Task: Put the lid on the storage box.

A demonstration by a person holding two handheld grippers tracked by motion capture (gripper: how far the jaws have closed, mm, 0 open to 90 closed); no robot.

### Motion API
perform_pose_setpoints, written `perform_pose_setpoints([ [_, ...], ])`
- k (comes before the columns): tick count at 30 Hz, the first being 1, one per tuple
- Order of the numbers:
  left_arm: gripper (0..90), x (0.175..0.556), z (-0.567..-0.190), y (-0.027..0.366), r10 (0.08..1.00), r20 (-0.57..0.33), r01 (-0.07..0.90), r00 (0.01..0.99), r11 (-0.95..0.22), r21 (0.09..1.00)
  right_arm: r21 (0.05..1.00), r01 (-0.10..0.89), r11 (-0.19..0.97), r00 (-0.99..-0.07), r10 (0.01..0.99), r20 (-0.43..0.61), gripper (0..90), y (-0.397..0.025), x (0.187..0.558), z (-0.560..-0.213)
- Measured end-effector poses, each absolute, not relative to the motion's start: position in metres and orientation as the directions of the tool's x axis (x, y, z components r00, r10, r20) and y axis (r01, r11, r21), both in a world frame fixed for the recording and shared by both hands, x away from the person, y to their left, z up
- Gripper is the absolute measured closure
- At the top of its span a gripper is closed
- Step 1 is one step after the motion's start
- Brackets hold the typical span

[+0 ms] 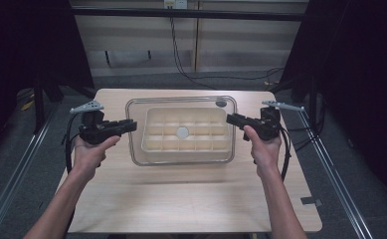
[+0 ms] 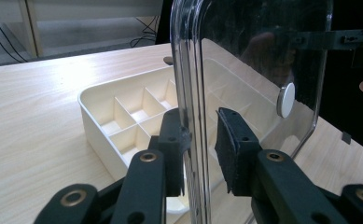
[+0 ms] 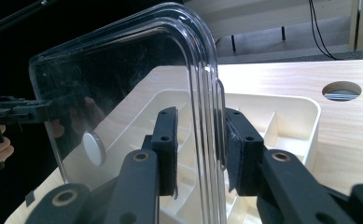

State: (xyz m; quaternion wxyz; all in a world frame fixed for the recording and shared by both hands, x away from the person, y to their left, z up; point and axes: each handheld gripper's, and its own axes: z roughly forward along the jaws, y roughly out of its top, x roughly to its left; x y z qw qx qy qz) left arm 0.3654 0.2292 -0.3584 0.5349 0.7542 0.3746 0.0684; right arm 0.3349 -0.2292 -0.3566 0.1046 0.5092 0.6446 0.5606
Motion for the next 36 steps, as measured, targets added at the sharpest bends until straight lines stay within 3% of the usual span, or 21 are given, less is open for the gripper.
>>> perform_pose_setpoints([
  [13, 71.9, 0.383, -0.356, 0.225, 0.658, -0.291, 0.5, 0.695, -0.15, 0.853, 0.825, 0.544, -0.155, -0.451, 0.775, 0.443, 68.8, -0.231, 0.357, -0.354],
  [36, 71.1, 0.415, -0.367, 0.222, 0.676, -0.362, 0.558, 0.642, -0.088, 0.825, 0.785, 0.6, -0.154, -0.417, 0.777, 0.471, 69.0, -0.231, 0.387, -0.373],
])
